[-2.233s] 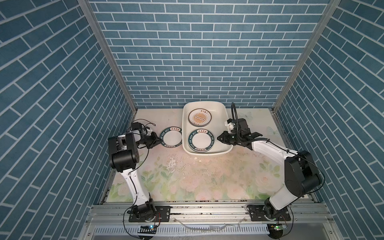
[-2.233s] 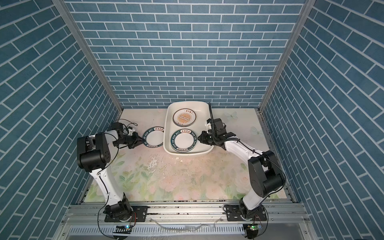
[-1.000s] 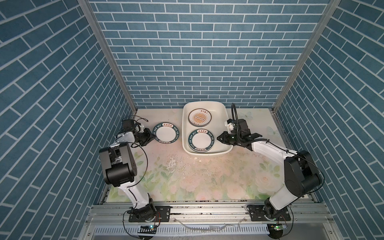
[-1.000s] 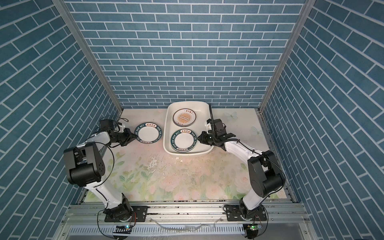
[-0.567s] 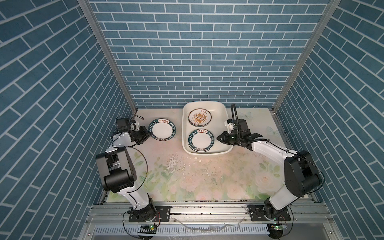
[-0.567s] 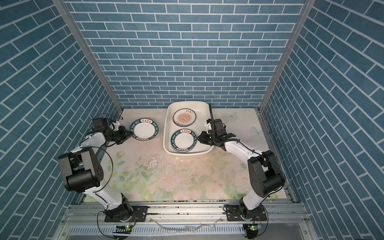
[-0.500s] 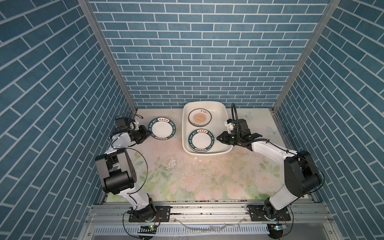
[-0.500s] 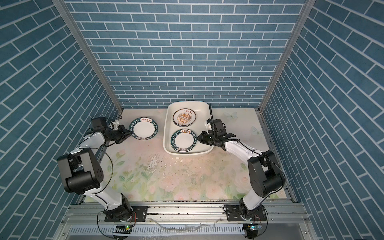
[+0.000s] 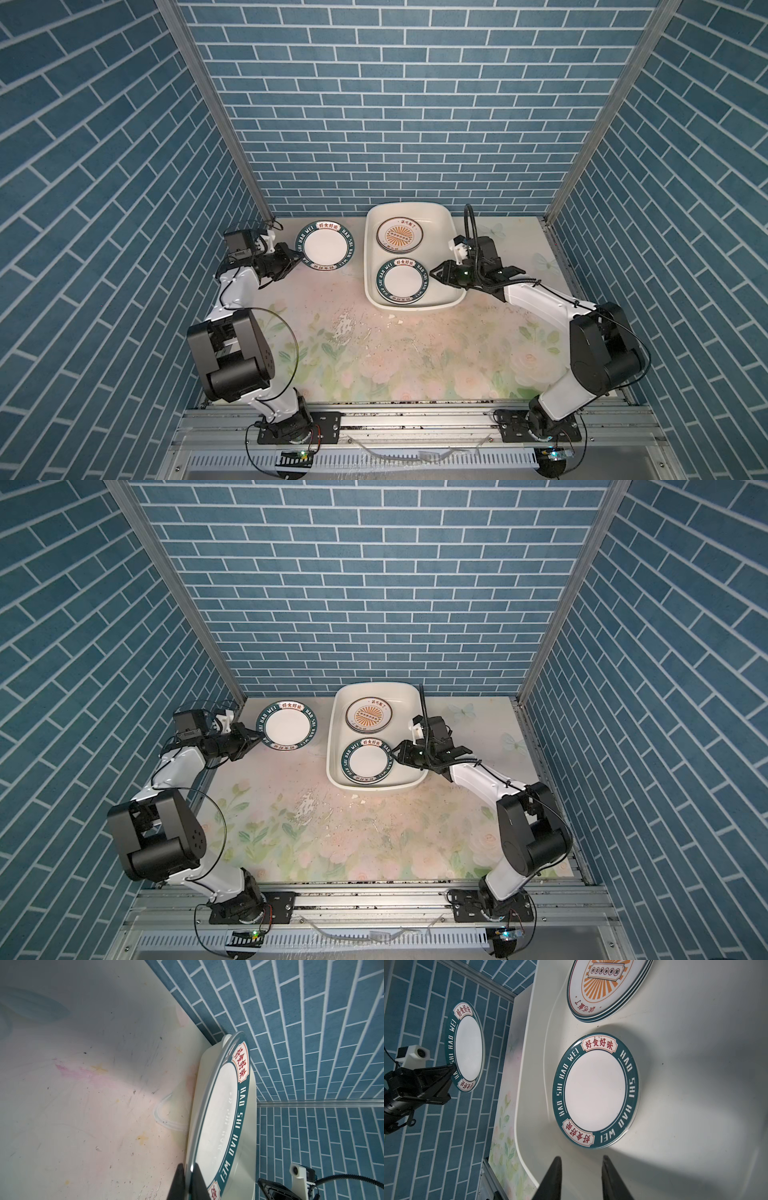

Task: Place the plates into the plastic bin on the countertop
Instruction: 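Grip the plate rim with the left gripper and tilt it upright, then lift the upright plate over the bin with the left gripper while the right gripper approaches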

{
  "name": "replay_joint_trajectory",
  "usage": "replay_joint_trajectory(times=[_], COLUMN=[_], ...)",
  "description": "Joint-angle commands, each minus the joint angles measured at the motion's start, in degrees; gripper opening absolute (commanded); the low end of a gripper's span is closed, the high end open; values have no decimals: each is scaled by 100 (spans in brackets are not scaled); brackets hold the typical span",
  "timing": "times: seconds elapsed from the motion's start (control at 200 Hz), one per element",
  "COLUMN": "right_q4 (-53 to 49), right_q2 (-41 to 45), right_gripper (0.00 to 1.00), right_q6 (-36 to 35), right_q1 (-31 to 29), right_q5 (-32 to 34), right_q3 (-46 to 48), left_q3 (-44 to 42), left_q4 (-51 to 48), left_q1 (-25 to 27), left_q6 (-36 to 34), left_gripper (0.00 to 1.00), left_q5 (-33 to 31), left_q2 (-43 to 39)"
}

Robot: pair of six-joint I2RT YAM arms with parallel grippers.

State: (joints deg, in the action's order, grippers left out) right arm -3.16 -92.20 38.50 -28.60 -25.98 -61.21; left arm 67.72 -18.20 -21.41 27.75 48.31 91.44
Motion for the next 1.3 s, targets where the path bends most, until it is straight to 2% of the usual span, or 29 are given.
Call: replay_joint_trajectory(times=[0.0, 0.125, 0.32, 0.53, 0.645, 0.855, 1.07, 1.295], right_q4=[174, 309, 457, 1237, 1484, 1883, 1723, 1943], right_q2=[244, 358, 482, 864, 1095, 1170, 1302, 1234], right_gripper=[36, 37, 40, 41, 43, 45, 46, 46], right_q6=[138, 182, 250, 411, 463, 694, 641, 712], right_q1=[-3, -5, -8, -6, -5, -5, -2, -11], right_q5=[-48, -120, -121, -364, -370, -833, -865, -1178], right_q3=[26, 56, 30, 231, 318, 349, 357, 363], left_q3=[-27, -14, -13, 57, 5, 59, 116, 138], left_q4=[359, 393, 449, 360, 527, 685, 660, 665], left_q1=[-4, 99, 550, 1097, 1406, 1837, 2103, 2198], left_q6=[72, 53, -132, -410, -455, -465, -581, -627], left_gripper=[0, 0, 0, 0, 0, 0, 0, 0], left_q5=[396, 475, 539, 558, 802, 1098, 1194, 1266], left_q2=[-228, -393, -642, -845, -799, -692, -604, -566])
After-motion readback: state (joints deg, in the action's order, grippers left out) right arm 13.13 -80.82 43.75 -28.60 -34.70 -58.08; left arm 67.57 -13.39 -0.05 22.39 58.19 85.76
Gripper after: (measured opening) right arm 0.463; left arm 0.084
